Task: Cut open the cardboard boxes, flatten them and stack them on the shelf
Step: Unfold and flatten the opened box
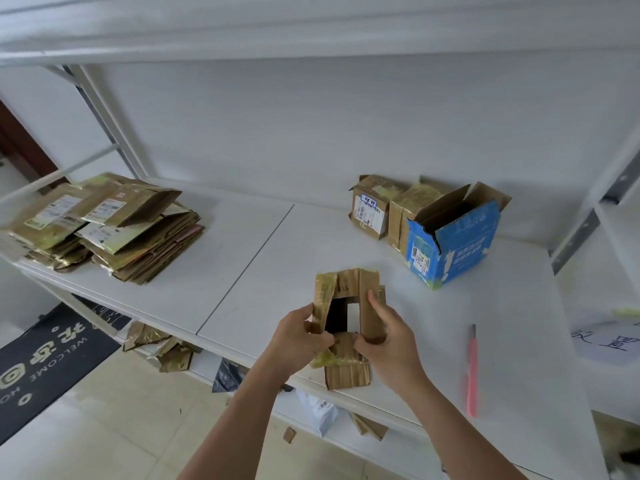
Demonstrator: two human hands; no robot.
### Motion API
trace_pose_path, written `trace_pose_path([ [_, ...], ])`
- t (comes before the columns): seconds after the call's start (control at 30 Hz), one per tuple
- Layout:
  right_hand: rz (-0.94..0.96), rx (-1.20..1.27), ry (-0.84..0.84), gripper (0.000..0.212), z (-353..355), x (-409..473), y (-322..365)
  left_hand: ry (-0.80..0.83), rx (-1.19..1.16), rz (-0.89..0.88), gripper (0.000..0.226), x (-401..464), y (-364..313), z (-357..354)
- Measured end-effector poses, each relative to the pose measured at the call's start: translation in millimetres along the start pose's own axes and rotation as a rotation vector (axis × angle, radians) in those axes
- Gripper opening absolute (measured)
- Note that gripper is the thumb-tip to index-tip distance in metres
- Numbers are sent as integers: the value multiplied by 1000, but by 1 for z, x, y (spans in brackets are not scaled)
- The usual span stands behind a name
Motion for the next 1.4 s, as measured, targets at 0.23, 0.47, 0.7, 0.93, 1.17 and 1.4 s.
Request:
trace_pose_path([
  [0.23,244,-319,-35,82,6,13,37,-13,-331,31,45,-9,18,5],
  [0.47,433,-672,26,72,33,28,57,-186,-419,137,80,-4,27,19],
  [0.7,465,-739,348,81,12,18,47,-251,637,-193,97,8,-2,13],
  [0.93,386,-566,-239,67,36,9,39,-325,438,-169,69,2,-2,-2],
  [1.17,-32,-201,-209,90,32,-8,-12,-274,313,-193,69,4,-4,-8],
  [1.4,-199,-408,-312,64,35,6,-11,-183,147,-232,52,3,11,-8],
])
Point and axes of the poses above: each hand's wrist, its own x-axis towards the middle knuckle, its own z-axis out of the back of the hand, y = z × x, the point moved 5 cm from there along x, towards the middle knuckle, and after that the axes turned 9 degrees about -x, right-handed, at the moved point
